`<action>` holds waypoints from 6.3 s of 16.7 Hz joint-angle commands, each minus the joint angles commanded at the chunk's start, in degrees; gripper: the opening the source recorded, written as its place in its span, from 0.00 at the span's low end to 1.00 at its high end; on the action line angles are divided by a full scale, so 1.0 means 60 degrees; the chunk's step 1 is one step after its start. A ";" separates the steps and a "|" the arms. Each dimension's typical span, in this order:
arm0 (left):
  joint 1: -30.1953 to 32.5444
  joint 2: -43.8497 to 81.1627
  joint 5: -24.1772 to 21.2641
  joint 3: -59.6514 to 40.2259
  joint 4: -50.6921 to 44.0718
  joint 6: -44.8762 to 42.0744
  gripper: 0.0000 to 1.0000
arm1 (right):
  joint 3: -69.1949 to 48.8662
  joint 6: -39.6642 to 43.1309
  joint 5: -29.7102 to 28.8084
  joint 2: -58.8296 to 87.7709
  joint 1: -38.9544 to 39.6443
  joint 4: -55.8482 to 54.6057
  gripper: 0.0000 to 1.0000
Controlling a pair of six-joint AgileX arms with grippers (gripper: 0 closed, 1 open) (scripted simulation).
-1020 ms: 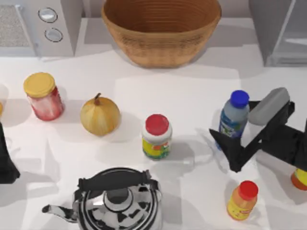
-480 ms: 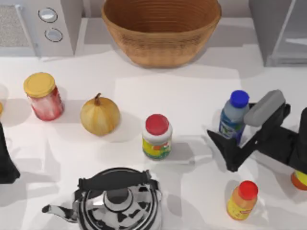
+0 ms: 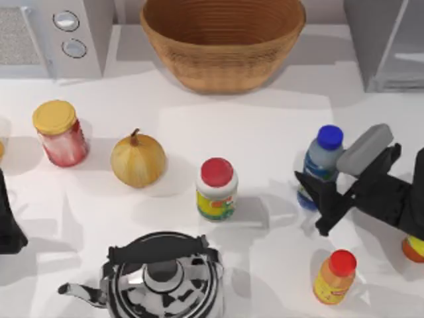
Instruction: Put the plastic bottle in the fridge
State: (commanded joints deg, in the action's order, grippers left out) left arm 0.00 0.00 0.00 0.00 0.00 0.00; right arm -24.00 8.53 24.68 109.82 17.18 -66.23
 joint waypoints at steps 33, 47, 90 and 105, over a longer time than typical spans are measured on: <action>0.0000 0.0000 0.0000 0.0000 0.0000 0.0000 1.00 | -0.0155 0.1799 0.3550 -0.3192 -0.3759 0.4391 0.01; 0.0000 0.0000 0.0000 0.0000 0.0000 0.0000 1.00 | 0.1502 0.0279 -0.0423 -1.3083 -0.3331 0.7412 0.01; 0.0000 0.0000 0.0000 0.0000 0.0000 0.0000 1.00 | -0.5394 -0.1550 -0.1672 0.1858 -0.5536 0.0267 0.01; 0.0000 0.0000 0.0000 0.0000 0.0000 0.0000 1.00 | -0.9503 -0.1566 -0.2055 0.3912 -0.5146 0.2101 0.01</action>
State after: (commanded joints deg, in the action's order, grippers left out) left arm 0.00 0.00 0.00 0.00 0.00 0.00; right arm -81.01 -0.87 12.36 133.30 -13.69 -53.62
